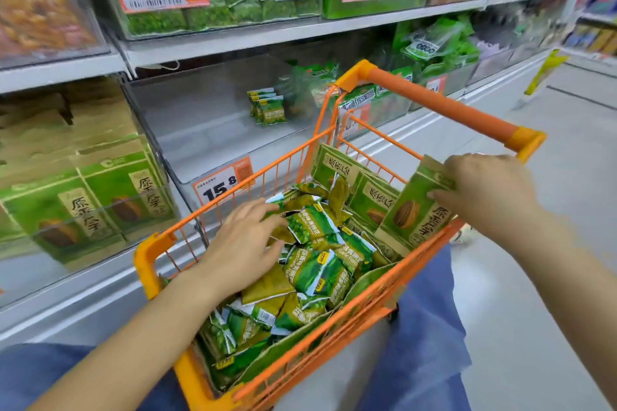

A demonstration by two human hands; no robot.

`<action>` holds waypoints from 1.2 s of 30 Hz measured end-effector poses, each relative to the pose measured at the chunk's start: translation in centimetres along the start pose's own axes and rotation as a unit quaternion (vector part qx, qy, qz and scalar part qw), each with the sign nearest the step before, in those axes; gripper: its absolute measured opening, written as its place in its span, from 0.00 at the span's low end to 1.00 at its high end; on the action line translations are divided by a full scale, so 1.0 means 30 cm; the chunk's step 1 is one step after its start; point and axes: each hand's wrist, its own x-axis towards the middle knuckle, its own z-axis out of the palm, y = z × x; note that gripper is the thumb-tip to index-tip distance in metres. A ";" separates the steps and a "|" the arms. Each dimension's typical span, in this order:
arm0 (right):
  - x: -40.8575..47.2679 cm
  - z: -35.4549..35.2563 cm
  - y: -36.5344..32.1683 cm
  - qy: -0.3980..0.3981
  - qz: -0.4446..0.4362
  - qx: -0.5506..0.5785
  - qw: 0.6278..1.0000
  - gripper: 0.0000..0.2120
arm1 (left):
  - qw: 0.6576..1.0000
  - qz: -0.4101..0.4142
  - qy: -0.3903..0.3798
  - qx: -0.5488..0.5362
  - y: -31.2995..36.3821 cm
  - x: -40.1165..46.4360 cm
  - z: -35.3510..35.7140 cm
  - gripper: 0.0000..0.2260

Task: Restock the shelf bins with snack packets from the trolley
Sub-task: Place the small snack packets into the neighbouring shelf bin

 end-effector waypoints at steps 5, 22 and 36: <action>-0.005 0.006 -0.050 0.144 -0.005 0.340 0.929 0.09 | 0.989 -0.033 0.032 -0.138 -0.005 0.024 -0.026 0.12; 0.075 -0.252 -0.774 -0.070 -0.158 0.747 0.642 0.17 | 0.694 -0.271 0.111 -0.657 -0.128 -0.266 -0.426 0.12; 0.156 -0.170 -1.187 0.072 -0.198 0.607 0.767 0.23 | 0.584 -0.529 0.266 -0.555 -0.756 -0.447 -0.625 0.13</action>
